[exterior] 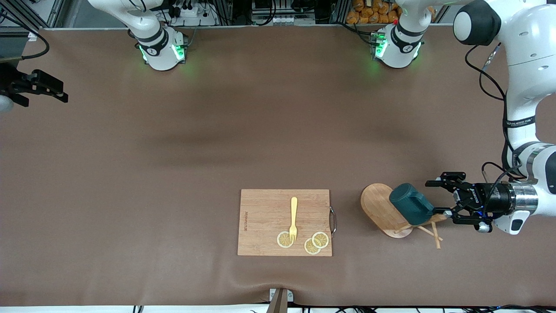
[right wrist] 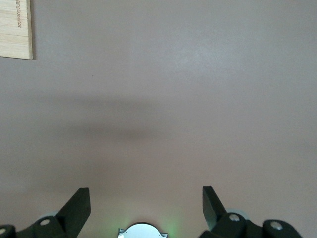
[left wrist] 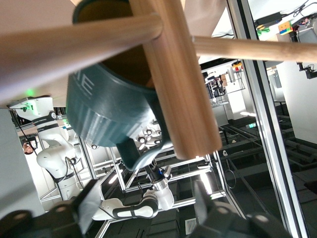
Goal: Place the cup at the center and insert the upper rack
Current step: 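Pull the left gripper back from the mug tree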
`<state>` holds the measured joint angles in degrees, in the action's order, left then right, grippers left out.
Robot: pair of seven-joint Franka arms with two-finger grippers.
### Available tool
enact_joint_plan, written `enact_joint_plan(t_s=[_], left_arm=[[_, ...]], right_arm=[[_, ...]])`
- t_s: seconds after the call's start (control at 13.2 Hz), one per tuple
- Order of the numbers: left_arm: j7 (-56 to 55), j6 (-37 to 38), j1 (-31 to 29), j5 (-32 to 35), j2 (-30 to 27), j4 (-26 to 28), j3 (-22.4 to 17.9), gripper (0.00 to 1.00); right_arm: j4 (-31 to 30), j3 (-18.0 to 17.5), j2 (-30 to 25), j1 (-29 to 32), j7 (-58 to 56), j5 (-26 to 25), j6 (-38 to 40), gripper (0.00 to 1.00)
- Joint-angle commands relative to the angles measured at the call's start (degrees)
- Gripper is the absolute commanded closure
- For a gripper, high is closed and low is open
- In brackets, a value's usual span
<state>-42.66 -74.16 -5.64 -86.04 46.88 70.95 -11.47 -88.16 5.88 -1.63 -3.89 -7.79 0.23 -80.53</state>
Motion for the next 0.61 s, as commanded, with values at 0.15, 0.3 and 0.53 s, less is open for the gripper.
enact_joint_plan(t_s=[0.15, 0.3, 0.53], left_arm=[[-1.3, 3.4, -1.8, -2.5, -0.7, -1.0, 0.7, 0.00], [-1.9, 3.8, -2.5, -2.5, -2.5, -1.0, 0.7, 0.00], [-1.7, 3.9, -2.7, -2.1, -5.0, -1.0, 0.3, 0.00]], right_arm=[[0.4, 0.5, 0.0, -0.6, 0.8, 0.6, 0.1, 0.00], [0.5, 0.5, -0.1, -0.5, 0.8, 0.6, -0.2, 0.00], [0.7, 0.5, -0.1, -0.4, 0.8, 0.1, -0.3, 0.00]])
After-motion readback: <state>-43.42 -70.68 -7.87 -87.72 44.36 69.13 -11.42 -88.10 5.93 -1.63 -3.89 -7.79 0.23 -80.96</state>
